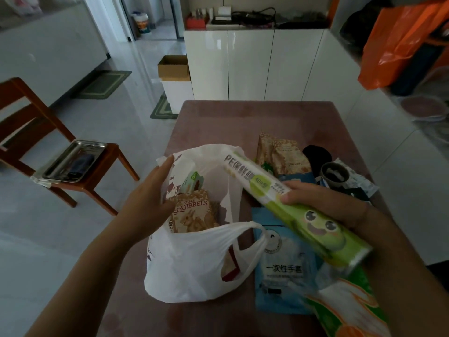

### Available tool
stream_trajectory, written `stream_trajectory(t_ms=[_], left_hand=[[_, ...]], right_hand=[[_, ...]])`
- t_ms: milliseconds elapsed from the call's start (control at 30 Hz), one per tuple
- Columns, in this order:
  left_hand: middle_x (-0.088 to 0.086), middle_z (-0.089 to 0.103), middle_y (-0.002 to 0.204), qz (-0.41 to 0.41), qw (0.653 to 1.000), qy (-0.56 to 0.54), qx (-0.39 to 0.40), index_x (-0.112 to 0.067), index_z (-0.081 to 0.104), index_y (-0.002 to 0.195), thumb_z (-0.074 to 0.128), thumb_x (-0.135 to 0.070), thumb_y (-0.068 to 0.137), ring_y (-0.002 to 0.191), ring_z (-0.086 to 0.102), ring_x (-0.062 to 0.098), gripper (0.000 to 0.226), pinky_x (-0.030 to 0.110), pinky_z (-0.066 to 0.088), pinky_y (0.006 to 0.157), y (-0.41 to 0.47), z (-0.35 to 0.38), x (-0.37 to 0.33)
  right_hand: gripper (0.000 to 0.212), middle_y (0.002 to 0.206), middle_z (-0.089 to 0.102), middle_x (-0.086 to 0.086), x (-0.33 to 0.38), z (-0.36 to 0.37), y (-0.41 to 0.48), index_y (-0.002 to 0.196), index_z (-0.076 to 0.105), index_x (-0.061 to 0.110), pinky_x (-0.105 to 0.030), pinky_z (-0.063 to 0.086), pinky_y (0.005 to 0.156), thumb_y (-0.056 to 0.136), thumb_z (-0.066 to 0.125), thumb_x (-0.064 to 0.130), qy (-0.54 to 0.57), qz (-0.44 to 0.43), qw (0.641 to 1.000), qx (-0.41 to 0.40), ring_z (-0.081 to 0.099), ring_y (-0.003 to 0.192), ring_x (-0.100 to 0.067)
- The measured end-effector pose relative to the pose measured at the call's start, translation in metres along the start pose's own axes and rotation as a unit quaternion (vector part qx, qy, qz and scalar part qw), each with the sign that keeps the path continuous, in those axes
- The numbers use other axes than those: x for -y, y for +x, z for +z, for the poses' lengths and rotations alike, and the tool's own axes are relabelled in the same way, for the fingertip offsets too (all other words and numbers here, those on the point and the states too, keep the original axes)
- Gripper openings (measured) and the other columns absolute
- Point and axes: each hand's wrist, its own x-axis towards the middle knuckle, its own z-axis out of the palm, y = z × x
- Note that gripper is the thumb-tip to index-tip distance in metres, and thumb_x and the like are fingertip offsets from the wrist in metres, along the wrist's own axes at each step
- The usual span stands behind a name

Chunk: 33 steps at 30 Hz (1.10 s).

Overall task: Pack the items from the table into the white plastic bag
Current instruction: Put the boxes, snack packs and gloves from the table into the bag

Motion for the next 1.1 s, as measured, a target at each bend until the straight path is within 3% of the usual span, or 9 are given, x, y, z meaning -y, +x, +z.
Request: stream_trajectory(t_ms=[200,300,500,567,633,733,867,967,1100], left_hand=[[0.001,0.032,0.151,0.025,1.000,-0.009,0.003,-0.048,0.009,0.138,0.064,-0.015,0.083,0.123,0.049,0.028,0.084,0.046,0.054,0.077,-0.003,0.002,-0.005],[0.001,0.034,0.149,0.038,0.999,-0.018,0.016,-0.054,0.007,0.133,0.064,-0.015,0.083,0.111,0.050,0.015,0.085,0.040,0.055,0.075,-0.004,0.005,-0.005],[-0.001,0.035,0.145,0.040,0.997,-0.049,0.037,-0.050,0.008,0.140,0.062,-0.017,0.083,0.103,0.048,0.009,0.085,0.011,0.048,0.055,-0.001,0.011,-0.002],[-0.002,0.032,0.147,0.037,0.997,-0.049,0.036,-0.046,0.008,0.144,0.063,-0.017,0.083,0.104,0.049,0.009,0.087,0.018,0.053,0.061,-0.002,0.009,-0.002],[-0.003,0.028,0.152,0.029,0.998,-0.036,0.030,-0.044,0.007,0.145,0.064,-0.019,0.082,0.113,0.049,0.013,0.089,0.037,0.055,0.081,-0.003,0.007,-0.005],[-0.003,0.023,0.154,0.023,0.999,-0.026,0.030,-0.044,0.006,0.145,0.065,-0.022,0.081,0.128,0.041,0.022,0.089,0.050,0.046,0.095,-0.006,0.005,-0.007],[-0.002,0.034,0.148,0.042,0.999,-0.032,0.010,-0.048,0.008,0.139,0.066,-0.011,0.080,0.122,0.043,0.016,0.090,0.047,0.046,0.092,-0.008,0.003,-0.005],[-0.002,0.035,0.147,0.024,0.999,-0.042,0.013,-0.052,0.007,0.136,0.065,-0.010,0.080,0.125,0.045,0.024,0.090,0.051,0.047,0.091,-0.007,-0.001,-0.001],[-0.001,0.037,0.146,0.018,0.999,-0.044,0.014,-0.055,0.008,0.133,0.066,-0.008,0.080,0.123,0.047,0.024,0.092,0.048,0.050,0.085,-0.007,-0.003,0.003]], right_hand=[[0.030,0.091,0.064,-0.011,-0.005,0.022,0.021,0.118,0.052,0.008,-0.025,0.054,0.054,0.091,0.053,0.020,-0.030,0.048,0.998,0.032,0.063,0.062,-0.016],[0.028,0.078,0.067,-0.009,-0.003,0.035,0.039,0.104,0.058,0.008,-0.026,0.055,0.054,0.088,0.057,0.030,0.040,0.095,0.992,0.070,0.063,0.059,-0.017],[0.028,0.067,0.064,-0.008,0.012,0.081,0.090,0.098,0.054,0.008,-0.026,0.056,0.051,0.088,0.058,0.034,0.172,0.110,0.978,0.040,0.063,0.049,-0.018],[0.029,0.085,0.064,-0.012,0.011,0.100,0.106,0.108,0.053,0.008,-0.035,0.057,0.072,0.089,0.058,0.029,0.215,0.117,0.969,0.032,0.065,0.068,-0.023],[0.038,0.118,0.063,-0.018,0.007,0.119,0.115,0.123,0.052,0.005,-0.044,0.047,0.098,0.089,0.060,0.022,0.228,0.129,0.964,0.039,0.062,0.107,-0.032],[0.048,0.139,0.050,-0.022,0.003,0.145,0.123,0.135,0.045,0.000,-0.049,0.038,0.108,0.090,0.058,0.009,0.195,0.112,0.973,0.056,0.047,0.130,-0.035],[0.049,0.141,0.045,-0.021,-0.001,0.156,0.129,0.135,0.043,0.005,-0.050,0.037,0.109,0.088,0.054,-0.003,0.112,0.065,0.991,0.040,0.043,0.130,-0.038],[0.030,0.131,0.051,-0.024,0.002,0.143,0.123,0.122,0.053,-0.004,-0.034,0.048,0.100,0.093,0.050,0.003,0.048,0.046,0.996,0.061,0.054,0.117,-0.036],[0.026,0.098,0.067,-0.015,-0.019,0.087,0.105,0.114,0.060,-0.006,-0.029,0.057,0.080,0.090,0.052,-0.001,0.099,-0.094,0.982,-0.129,0.066,0.088,-0.024]])
